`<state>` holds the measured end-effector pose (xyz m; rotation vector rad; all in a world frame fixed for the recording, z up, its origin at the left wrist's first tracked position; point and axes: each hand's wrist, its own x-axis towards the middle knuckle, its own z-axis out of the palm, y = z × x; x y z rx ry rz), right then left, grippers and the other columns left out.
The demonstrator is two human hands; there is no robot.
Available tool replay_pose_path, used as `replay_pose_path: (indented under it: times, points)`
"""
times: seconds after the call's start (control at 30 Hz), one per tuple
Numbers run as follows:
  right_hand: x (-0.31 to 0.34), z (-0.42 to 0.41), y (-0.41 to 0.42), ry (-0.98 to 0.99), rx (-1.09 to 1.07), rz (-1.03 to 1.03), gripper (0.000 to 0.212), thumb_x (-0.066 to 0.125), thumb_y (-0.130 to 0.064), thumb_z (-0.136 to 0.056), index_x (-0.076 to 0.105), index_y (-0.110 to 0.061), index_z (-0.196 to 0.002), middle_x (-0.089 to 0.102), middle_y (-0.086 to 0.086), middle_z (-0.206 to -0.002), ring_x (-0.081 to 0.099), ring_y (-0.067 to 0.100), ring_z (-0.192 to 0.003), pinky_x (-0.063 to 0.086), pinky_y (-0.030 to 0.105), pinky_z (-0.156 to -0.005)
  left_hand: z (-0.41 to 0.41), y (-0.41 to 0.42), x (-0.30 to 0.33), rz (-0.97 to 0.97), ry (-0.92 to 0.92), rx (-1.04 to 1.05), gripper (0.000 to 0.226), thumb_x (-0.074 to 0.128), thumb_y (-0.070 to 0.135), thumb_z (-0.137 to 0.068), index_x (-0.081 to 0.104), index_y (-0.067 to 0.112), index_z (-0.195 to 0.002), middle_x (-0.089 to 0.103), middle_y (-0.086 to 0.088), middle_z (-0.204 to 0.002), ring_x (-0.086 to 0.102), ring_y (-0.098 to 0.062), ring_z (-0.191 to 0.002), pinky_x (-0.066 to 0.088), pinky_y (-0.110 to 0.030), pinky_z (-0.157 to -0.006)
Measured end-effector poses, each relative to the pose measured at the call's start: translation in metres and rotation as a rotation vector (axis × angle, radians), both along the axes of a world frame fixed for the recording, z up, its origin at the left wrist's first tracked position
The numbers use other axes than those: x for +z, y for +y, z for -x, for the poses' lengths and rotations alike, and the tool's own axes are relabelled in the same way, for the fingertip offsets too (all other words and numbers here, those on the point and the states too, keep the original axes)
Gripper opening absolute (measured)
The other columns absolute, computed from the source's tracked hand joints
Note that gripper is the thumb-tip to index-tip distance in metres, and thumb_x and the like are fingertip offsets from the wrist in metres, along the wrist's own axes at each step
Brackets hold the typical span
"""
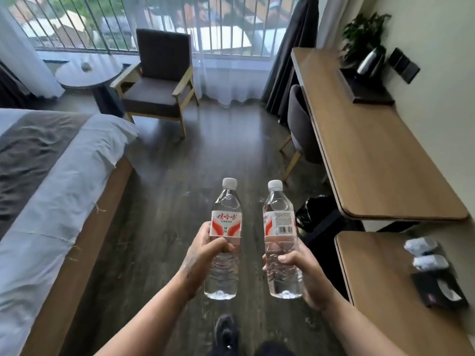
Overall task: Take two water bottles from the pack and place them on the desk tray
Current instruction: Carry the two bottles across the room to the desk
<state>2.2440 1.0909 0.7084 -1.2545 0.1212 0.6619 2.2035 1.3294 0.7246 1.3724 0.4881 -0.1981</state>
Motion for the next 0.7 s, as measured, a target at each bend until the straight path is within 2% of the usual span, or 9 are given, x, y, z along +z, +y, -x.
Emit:
replay_pose_path:
  times: [0.03, 0.1, 0.2, 0.33, 0.43, 0.53, 0.6, 0.7]
  points:
    - [0.002, -0.028, 0.01, 0.005, -0.007, 0.0, 0.083, 0.076, -0.018, -0.059, 0.053, 0.004, -0.136, 0.064, 0.028, -0.105, 0.065, 0.039, -0.088, 0.056, 0.049, -0.081, -0.031, 0.01, 0.003, -0.01, -0.001, -0.007, 0.084, 0.075, 0.034, -0.05, 0.06, 0.002, -0.127, 0.08, -0.006, -0.102, 0.077, -0.015, -0.086, 0.06, -0.036, -0.08]
    - [0.008, -0.083, 0.028, 0.01, -0.017, -0.022, 0.083, 0.076, -0.019, -0.058, 0.054, 0.007, -0.134, 0.064, 0.028, -0.104, 0.066, 0.038, -0.084, 0.059, 0.046, -0.076, -0.091, 0.028, 0.01, -0.007, 0.007, -0.001, 0.085, 0.074, 0.032, -0.051, 0.06, 0.001, -0.128, 0.079, -0.013, -0.108, 0.076, -0.024, -0.094, 0.06, -0.047, -0.089]
    - [0.015, -0.165, 0.05, -0.001, -0.025, -0.054, 0.08, 0.075, -0.018, -0.059, 0.056, 0.004, -0.134, 0.065, 0.027, -0.104, 0.067, 0.037, -0.084, 0.058, 0.048, -0.079, -0.176, 0.048, 0.016, 0.005, 0.02, 0.004, 0.08, 0.075, 0.03, -0.054, 0.062, 0.002, -0.128, 0.079, -0.018, -0.111, 0.072, -0.034, -0.1, 0.056, -0.058, -0.099]
    - [0.013, -0.29, 0.075, -0.035, -0.024, -0.044, 0.078, 0.074, -0.018, -0.062, 0.056, 0.004, -0.134, 0.064, 0.029, -0.105, 0.064, 0.04, -0.09, 0.055, 0.049, -0.081, -0.294, 0.073, 0.01, -0.014, 0.01, 0.007, 0.082, 0.075, 0.03, -0.054, 0.061, 0.003, -0.13, 0.077, -0.028, -0.118, 0.072, -0.036, -0.099, 0.058, -0.061, -0.098]
    - [0.002, -0.388, 0.091, -0.051, -0.013, -0.058, 0.067, 0.065, -0.009, -0.07, 0.056, 0.002, -0.136, 0.061, 0.029, -0.105, 0.06, 0.042, -0.093, 0.058, 0.046, -0.078, -0.38, 0.087, 0.001, 0.0, 0.018, 0.046, 0.083, 0.075, 0.029, -0.054, 0.059, 0.001, -0.13, 0.071, -0.039, -0.127, 0.07, -0.038, -0.097, 0.057, -0.059, -0.093]
    - [0.001, -0.481, 0.105, -0.009, 0.016, -0.126, 0.076, 0.07, -0.012, -0.064, 0.052, 0.007, -0.136, 0.057, 0.029, -0.104, 0.06, 0.04, -0.089, 0.061, 0.043, -0.073, -0.463, 0.101, 0.002, 0.016, 0.051, 0.094, 0.082, 0.075, 0.028, -0.053, 0.06, 0.002, -0.129, 0.069, -0.041, -0.128, 0.071, -0.038, -0.096, 0.057, -0.055, -0.089]
    - [0.006, -0.543, 0.114, -0.01, 0.031, -0.121, 0.08, 0.072, -0.016, -0.061, 0.052, 0.008, -0.135, 0.057, 0.028, -0.104, 0.058, 0.041, -0.091, 0.062, 0.042, -0.073, -0.521, 0.112, 0.005, 0.014, 0.055, 0.104, 0.085, 0.075, 0.029, -0.053, 0.059, 0.0, -0.131, 0.068, -0.042, -0.129, 0.07, -0.04, -0.098, 0.057, -0.059, -0.093]
    - [0.012, -0.622, 0.129, -0.032, 0.075, -0.084, 0.072, 0.071, -0.016, -0.063, 0.054, 0.006, -0.13, 0.058, 0.027, -0.104, 0.055, 0.043, -0.094, 0.058, 0.045, -0.077, -0.596, 0.126, 0.012, -0.009, 0.054, 0.104, 0.088, 0.075, 0.029, -0.053, 0.059, -0.001, -0.133, 0.071, -0.039, -0.125, 0.07, -0.04, -0.101, 0.056, -0.067, -0.102]
